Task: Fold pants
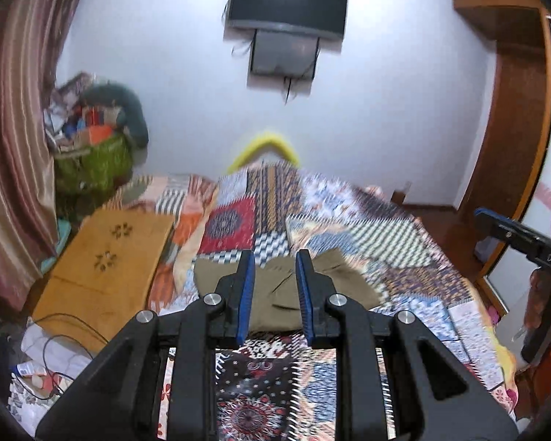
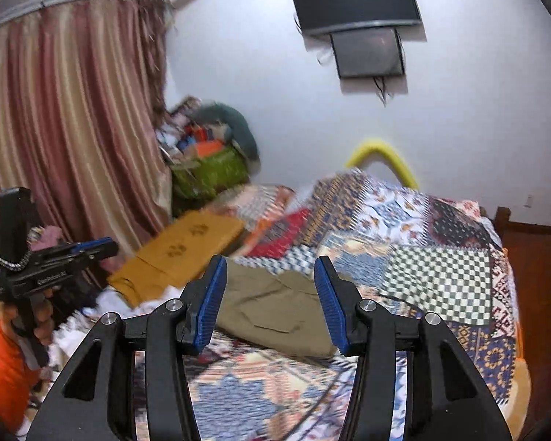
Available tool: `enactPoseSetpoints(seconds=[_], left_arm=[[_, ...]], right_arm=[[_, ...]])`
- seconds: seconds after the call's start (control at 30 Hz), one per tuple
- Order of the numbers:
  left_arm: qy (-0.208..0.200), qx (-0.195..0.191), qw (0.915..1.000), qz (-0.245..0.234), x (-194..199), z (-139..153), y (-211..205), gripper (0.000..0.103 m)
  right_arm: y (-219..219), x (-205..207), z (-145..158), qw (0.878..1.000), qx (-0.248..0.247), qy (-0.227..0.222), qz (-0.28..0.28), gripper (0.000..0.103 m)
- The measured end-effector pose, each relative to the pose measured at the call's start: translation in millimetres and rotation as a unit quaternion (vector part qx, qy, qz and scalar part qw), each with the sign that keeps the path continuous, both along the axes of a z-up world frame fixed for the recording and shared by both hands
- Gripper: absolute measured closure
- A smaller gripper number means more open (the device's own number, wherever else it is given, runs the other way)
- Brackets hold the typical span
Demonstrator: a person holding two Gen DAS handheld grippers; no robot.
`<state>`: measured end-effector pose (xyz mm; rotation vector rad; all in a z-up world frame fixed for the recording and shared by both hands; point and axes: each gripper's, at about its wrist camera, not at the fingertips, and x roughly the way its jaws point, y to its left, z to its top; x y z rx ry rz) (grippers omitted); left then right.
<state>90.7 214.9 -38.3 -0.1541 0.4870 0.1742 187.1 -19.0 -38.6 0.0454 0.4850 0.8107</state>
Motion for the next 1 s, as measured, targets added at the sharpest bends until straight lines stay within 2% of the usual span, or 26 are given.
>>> enactPoseSetpoints(seconds=[0.2,0.33,0.5,0.57,0.7,0.77,0.83,0.97,1.0], left_arm=[[-0.065,0.010,0.9978,0.000,-56.4,30.5,-37.5,0.081],[-0.090,0.035,0.9953,0.008,-80.6,40.6,-61.3,0.079],[-0.116,0.058,0.9914,0.019,-101.2,44.6,-83.5,0.051],[-0.121,0.061,0.9905,0.024,-106.6,43.8,-88.9,0.045],[-0.124,0.046,0.9912,0.013,-113.4,42.6,-93.5,0.039],[-0.124,0.048,0.9911,0.014,-115.3,41.7,-96.8,0.032],[-0.127,0.050,0.9905,0.015,-116.4,41.1,-98.0,0.027],[-0.129,0.048,0.9903,0.020,-117.4,37.9,-101.8,0.008],[-0.131,0.047,0.9901,0.022,-118.0,37.2,-102.5,0.006]], right_arm=[[-15.8,-50.3,15.4,0.999,0.030,-0.044,0.004,0.057],[-18.6,-80.1,25.4,0.996,0.037,-0.080,0.001,0.057],[-18.4,-104.9,28.8,0.994,0.046,-0.102,-0.008,0.057],[-18.6,-108.7,27.9,0.994,0.049,-0.102,-0.011,0.057],[-22.6,-116.5,28.1,0.992,0.051,-0.114,-0.031,0.035],[-25.0,-117.2,28.7,0.991,0.052,-0.118,-0.041,0.033],[-25.5,-118.3,29.2,0.991,0.052,-0.117,-0.046,0.021],[-26.1,-122.1,29.0,0.989,0.047,-0.124,-0.064,0.015],[-26.1,-123.4,28.6,0.989,0.046,-0.125,-0.067,0.012]])
